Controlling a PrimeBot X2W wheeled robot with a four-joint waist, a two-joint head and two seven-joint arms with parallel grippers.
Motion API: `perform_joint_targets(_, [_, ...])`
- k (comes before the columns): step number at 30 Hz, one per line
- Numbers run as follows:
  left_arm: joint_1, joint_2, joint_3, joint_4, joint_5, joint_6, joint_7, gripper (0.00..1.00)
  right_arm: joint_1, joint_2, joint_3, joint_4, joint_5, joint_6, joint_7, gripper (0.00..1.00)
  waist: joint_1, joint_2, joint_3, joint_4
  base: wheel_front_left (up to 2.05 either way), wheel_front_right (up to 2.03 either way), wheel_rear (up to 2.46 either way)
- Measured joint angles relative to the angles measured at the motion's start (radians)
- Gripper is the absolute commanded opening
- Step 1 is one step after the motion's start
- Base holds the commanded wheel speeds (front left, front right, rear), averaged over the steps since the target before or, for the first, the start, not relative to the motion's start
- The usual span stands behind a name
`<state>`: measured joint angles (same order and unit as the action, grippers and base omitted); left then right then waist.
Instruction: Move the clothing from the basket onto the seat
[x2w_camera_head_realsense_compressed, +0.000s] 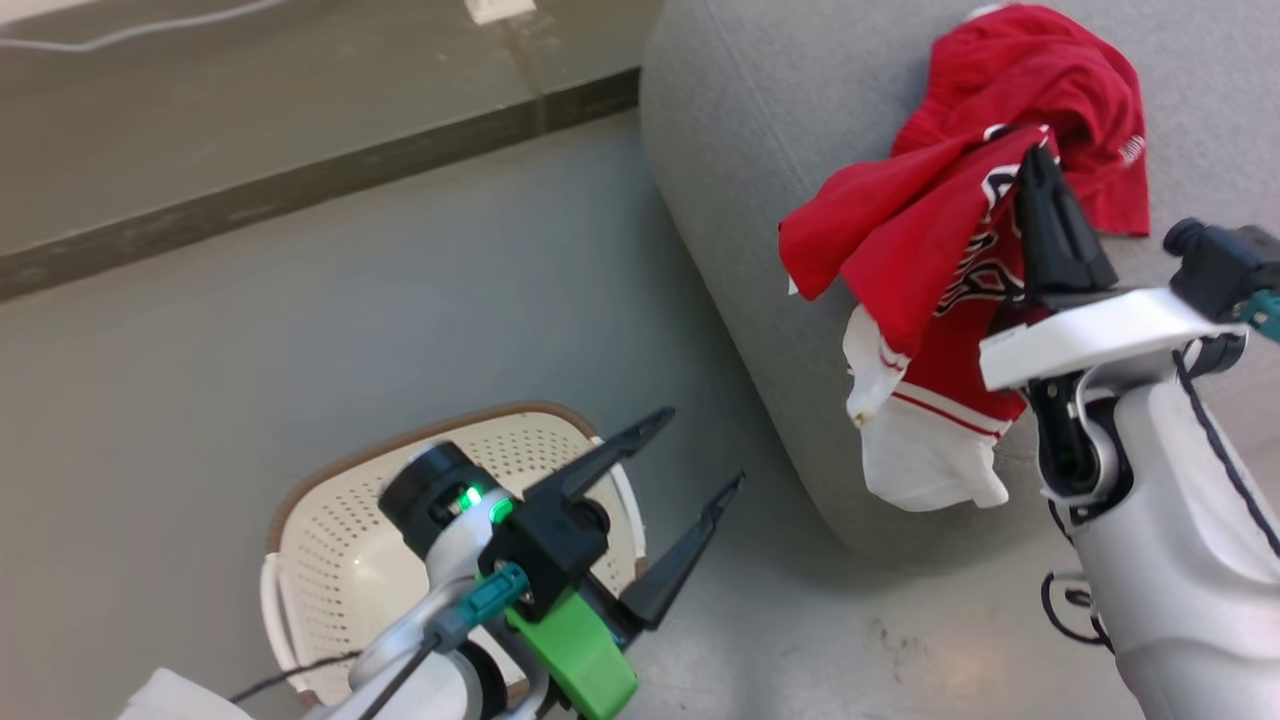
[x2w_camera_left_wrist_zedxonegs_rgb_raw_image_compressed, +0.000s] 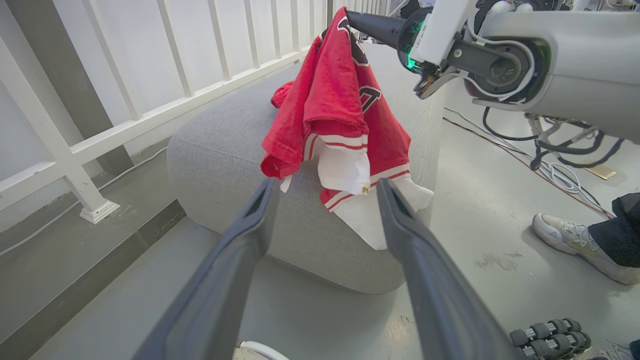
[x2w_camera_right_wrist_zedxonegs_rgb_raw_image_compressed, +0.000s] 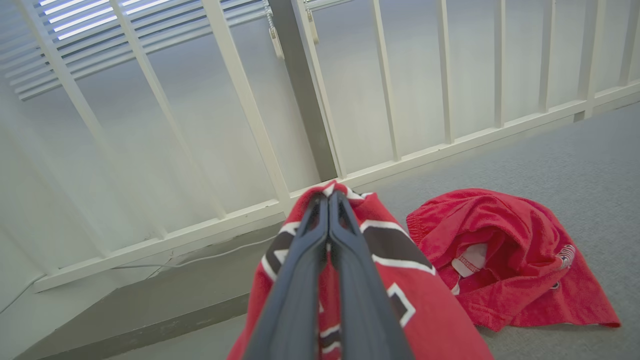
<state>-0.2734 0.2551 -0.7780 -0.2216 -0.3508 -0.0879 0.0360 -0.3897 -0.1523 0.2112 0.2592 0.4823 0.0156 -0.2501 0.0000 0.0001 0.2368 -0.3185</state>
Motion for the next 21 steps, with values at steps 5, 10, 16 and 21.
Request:
perform_joint_targets(5, [-0.034, 0.01, -0.001, -0.012, 0.005, -0.001, 0.013, 1.0, -0.036, 0.014, -0.042, -0.022, 0.009, 0.002, 0.0, 0.0, 0.0, 0.0, 0.034, -0.032, 0.0, 0.0, 0.0])
perform_joint_targets(10, [-0.057, 0.014, -0.008, -0.015, 0.012, -0.009, 0.025, 1.0, -0.103, 0.004, -0.087, -0.026, 0.01, 0.009, 0.0, 0.0, 0.0, 0.0, 0.072, -0.051, 0.0, 0.0, 0.0])
perform_joint_targets(16, [-0.089, 0.014, -0.026, -0.021, 0.013, -0.013, 0.034, 1.0, -0.225, -0.051, -0.159, -0.022, 0.007, 0.011, 0.0, 0.0, 0.0, 0.0, 0.114, -0.057, 0.0, 0.0, 0.0])
perform_joint_targets(21, [-0.113, 0.013, -0.04, -0.024, 0.013, -0.019, 0.035, 1.0, -0.326, -0.1, -0.208, -0.013, 0.01, 0.019, -0.005, 0.0, 0.0, 0.0, 0.139, -0.042, 0.0, 0.0, 0.0])
